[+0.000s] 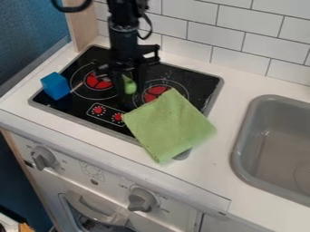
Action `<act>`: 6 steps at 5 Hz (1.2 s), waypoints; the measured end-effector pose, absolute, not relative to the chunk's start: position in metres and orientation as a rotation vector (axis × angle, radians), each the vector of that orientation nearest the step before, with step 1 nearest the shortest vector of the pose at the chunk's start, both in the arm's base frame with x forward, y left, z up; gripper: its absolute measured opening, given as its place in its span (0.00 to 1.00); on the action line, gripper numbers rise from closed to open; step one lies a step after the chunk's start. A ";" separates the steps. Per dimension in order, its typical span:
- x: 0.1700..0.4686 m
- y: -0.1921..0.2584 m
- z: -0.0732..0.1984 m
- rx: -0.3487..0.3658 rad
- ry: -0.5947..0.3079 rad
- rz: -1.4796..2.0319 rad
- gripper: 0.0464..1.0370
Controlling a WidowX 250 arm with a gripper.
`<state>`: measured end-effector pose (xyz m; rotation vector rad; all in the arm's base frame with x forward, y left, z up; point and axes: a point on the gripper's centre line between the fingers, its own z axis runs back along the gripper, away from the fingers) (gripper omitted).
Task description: Put the green spatula on the left side of the stove
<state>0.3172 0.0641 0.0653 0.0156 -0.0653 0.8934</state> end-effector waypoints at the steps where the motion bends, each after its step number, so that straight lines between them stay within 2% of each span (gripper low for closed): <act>1: 0.292 0.079 0.087 0.013 -0.082 0.900 0.39; 3: 0.228 0.114 0.111 -0.016 -0.059 1.061 0.39; 4: 0.218 0.124 0.100 0.013 -0.017 1.083 0.39; 5: 0.214 0.135 0.078 0.038 0.065 1.132 0.39; 6: 0.225 0.146 0.065 0.041 0.143 1.179 0.39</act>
